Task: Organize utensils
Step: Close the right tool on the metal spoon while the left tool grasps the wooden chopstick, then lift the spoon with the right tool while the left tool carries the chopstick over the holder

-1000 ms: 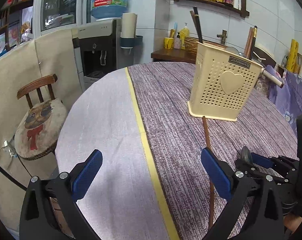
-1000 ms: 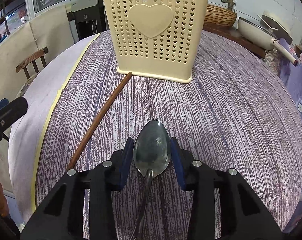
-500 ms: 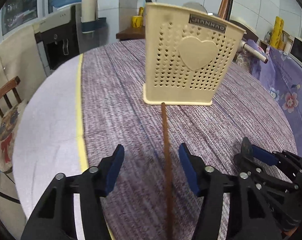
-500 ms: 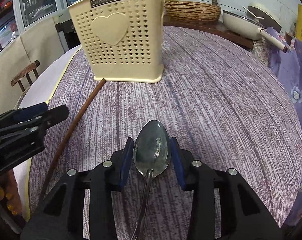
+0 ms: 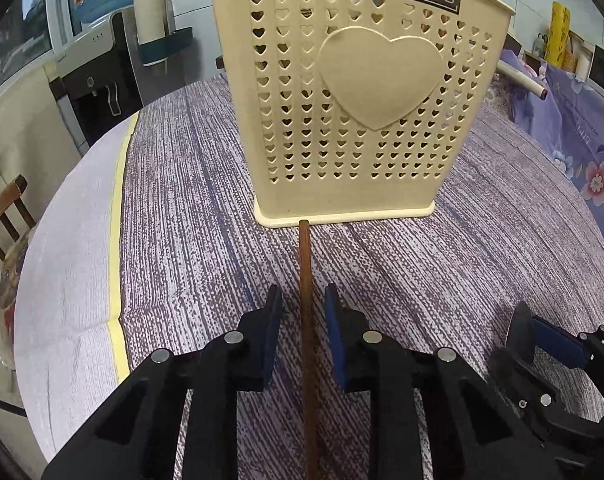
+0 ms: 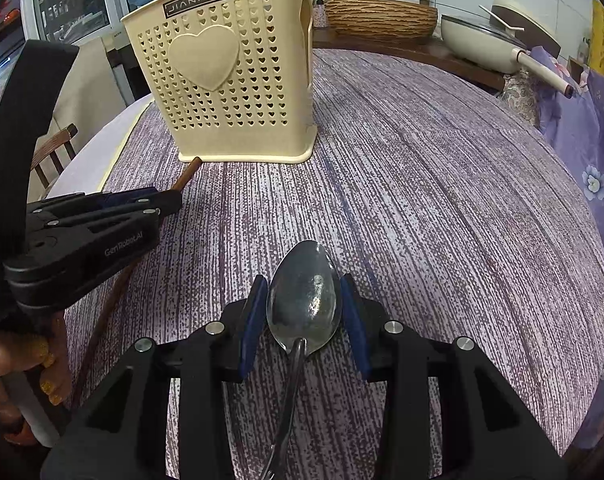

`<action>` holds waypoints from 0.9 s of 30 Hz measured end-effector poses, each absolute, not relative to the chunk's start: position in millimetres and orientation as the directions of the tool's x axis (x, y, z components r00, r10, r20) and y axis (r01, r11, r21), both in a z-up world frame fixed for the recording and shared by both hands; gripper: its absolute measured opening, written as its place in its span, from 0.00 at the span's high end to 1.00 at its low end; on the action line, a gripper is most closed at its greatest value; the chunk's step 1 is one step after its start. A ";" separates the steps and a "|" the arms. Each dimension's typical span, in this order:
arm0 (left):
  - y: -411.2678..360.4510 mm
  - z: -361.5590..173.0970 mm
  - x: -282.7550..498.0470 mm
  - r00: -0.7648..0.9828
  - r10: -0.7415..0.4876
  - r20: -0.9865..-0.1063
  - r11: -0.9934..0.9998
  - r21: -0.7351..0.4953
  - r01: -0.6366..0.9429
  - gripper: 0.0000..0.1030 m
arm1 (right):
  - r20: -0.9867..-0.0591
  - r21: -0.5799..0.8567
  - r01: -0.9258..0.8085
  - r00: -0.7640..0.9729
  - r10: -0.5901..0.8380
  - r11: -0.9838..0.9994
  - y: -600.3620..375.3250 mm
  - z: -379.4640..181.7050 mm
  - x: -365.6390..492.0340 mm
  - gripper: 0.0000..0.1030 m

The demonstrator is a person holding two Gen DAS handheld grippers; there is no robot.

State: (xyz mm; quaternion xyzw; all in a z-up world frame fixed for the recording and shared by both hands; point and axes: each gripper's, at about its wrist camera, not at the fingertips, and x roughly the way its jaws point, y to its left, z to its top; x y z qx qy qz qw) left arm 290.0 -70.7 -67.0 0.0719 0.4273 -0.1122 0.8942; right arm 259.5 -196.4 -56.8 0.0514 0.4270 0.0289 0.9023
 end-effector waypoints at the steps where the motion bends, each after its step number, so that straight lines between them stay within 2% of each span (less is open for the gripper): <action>1: -69.7 -66.5 293.0 0.609 -0.137 -0.781 0.965 0.034 0.261 0.80 | -0.768 0.118 -0.008 0.634 0.096 0.993 -196.3 -56.8 259.6 0.63; 9: -71.0 -65.6 298.4 0.616 -0.110 -0.780 0.967 0.061 0.249 0.93 | -0.764 0.120 -0.011 0.637 0.099 0.993 -194.4 -55.9 260.2 0.63; 19: -59.6 -56.7 294.7 0.628 -0.162 -0.762 0.972 -0.013 0.235 0.93 | -0.737 0.169 -0.025 0.660 0.143 0.985 -200.4 -46.8 257.9 0.63; 27: -46.8 -21.6 274.6 0.683 -0.219 -0.697 0.969 -0.073 0.236 0.93 | -0.682 0.220 -0.050 0.706 0.190 0.974 -207.4 -26.6 250.0 0.63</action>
